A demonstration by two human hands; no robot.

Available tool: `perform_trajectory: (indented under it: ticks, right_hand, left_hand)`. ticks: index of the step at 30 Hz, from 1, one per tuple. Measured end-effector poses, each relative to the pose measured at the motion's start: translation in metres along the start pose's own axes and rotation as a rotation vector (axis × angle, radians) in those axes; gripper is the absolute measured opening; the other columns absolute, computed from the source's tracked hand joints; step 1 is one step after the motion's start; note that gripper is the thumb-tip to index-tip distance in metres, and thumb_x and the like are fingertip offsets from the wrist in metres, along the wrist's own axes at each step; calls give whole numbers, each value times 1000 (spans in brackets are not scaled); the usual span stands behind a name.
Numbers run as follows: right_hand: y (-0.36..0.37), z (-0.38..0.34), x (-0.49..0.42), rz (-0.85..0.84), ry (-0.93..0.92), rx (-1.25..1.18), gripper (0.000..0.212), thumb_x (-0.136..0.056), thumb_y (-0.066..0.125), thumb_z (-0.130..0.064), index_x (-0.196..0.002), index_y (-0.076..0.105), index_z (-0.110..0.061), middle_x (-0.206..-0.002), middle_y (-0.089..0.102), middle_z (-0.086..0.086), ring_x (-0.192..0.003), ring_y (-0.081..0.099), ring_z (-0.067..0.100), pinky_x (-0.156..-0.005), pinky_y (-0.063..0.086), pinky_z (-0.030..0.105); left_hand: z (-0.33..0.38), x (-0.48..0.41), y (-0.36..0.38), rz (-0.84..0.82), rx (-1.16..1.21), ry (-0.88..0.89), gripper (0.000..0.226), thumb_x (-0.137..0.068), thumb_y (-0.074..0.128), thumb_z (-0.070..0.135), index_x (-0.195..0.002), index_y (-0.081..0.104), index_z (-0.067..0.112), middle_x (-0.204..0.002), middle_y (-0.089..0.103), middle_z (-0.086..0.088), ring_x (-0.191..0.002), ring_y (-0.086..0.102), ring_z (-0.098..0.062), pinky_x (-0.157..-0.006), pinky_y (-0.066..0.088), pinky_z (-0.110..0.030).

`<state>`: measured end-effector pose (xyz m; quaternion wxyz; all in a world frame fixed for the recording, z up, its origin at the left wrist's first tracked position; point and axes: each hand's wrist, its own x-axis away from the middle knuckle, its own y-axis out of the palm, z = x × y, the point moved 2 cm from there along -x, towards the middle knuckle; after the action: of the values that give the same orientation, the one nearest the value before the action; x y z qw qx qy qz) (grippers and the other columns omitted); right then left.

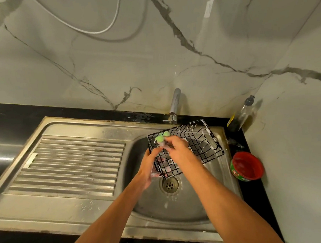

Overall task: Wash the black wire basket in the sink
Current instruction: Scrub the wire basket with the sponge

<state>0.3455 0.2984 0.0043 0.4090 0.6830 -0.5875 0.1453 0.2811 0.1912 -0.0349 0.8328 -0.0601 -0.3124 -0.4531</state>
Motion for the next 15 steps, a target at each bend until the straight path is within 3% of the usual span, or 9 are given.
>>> perform_trajectory:
  ticks: [3, 5, 8, 12, 15]
  right_hand:
    - [-2, 5, 12, -114, 36, -24, 21, -86, 61, 13, -104, 66, 4, -103, 70, 18, -90, 69, 26, -84, 58, 36]
    - [-8, 3, 13, -89, 30, -42, 23, -84, 62, 15, -105, 66, 4, -103, 69, 19, -90, 68, 28, -78, 60, 37]
    - [-14, -2, 0, 91, 27, -81, 15, -84, 63, 15, -95, 66, 5, -108, 69, 25, -82, 68, 26, -66, 60, 32]
    - [6, 1, 12, -35, 20, -100, 28, -84, 59, 18, -109, 63, 6, -103, 69, 25, -90, 71, 34, -91, 57, 44]
    - [5, -3, 21, -91, -22, -103, 25, -83, 61, 18, -102, 64, 2, -104, 70, 21, -89, 72, 32, -90, 58, 41]
  left_hand:
    - [2, 1, -1, -13, 38, 47, 118, -47, 81, 79, -149, 26, 53, -157, 43, -6, -138, 46, -34, -97, 47, -68]
    - [3, 1, -4, 14, 48, 67, 112, -53, 82, 72, -146, 21, 63, -159, 37, -3, -139, 43, -37, -94, 47, -71]
    - [-2, 2, -8, 35, 84, 92, 97, -60, 81, 62, -144, 33, 58, -146, 53, -10, -123, 61, -33, -87, 51, -70]
    - [-4, 1, -6, 19, 80, 115, 92, -66, 76, 53, -148, 33, 52, -135, 62, -8, -118, 65, -32, -86, 55, -66]
    - [1, -1, -6, 30, 70, 141, 87, -67, 73, 52, -146, 36, 49, -134, 63, -7, -120, 63, -33, -88, 54, -66]
